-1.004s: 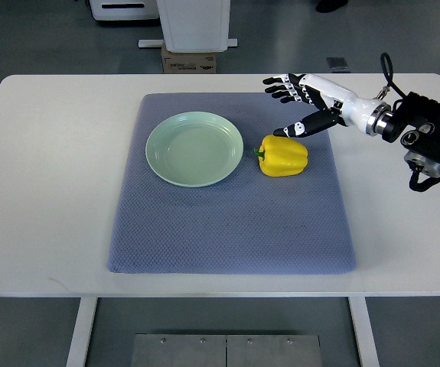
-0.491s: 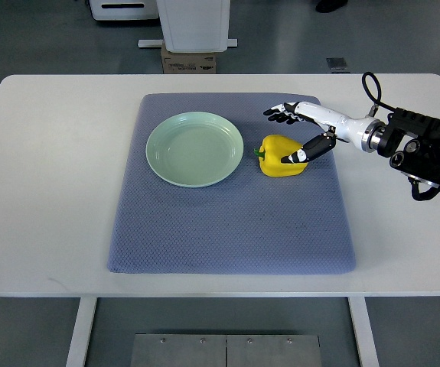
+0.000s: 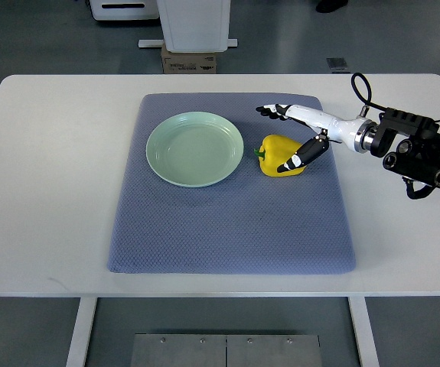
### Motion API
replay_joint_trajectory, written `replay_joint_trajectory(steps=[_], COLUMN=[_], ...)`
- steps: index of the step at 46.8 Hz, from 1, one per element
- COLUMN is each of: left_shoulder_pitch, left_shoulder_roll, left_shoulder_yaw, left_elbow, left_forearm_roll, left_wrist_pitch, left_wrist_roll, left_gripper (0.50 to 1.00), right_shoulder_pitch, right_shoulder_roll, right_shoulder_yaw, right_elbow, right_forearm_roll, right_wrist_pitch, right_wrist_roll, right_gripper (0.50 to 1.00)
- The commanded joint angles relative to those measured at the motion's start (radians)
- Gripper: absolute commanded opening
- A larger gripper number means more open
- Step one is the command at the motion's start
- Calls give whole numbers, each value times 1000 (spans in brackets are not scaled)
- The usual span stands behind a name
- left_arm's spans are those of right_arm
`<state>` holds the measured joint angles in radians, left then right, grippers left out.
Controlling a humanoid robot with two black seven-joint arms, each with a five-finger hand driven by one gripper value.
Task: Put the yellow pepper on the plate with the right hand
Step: 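Close the right hand's fingers around the yellow pepper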
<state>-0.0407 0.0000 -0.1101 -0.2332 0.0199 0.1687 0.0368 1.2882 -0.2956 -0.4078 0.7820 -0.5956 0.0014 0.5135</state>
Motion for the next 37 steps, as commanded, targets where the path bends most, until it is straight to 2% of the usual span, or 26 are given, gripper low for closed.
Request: replay_joint_trajectory(steps=[1,20,37], left_shoulder_pitch=[1,1,-1], left_shoulder_roll=[0,0,0], left_shoulder_yaw=[0,0,0], left_elbow=[0,0,0], left_forearm_roll=[0,0,0], left_wrist_pitch=[0,0,0], left_wrist_roll=[0,0,0], left_gripper=[1000,1000,1000], right_shoulder_pitch=[-1,-9,-15], right_shoulder_roll=[6,49,52], right_shoulder_yaw=[-13,-26,-49], right_elbow=[-4,-82,-90], right_forearm_roll=[-6,-9,-9], right_wrist_pitch=[0,-3,-3], right_wrist_roll=[-1,-6,-9], right_gripper=[983,968,941])
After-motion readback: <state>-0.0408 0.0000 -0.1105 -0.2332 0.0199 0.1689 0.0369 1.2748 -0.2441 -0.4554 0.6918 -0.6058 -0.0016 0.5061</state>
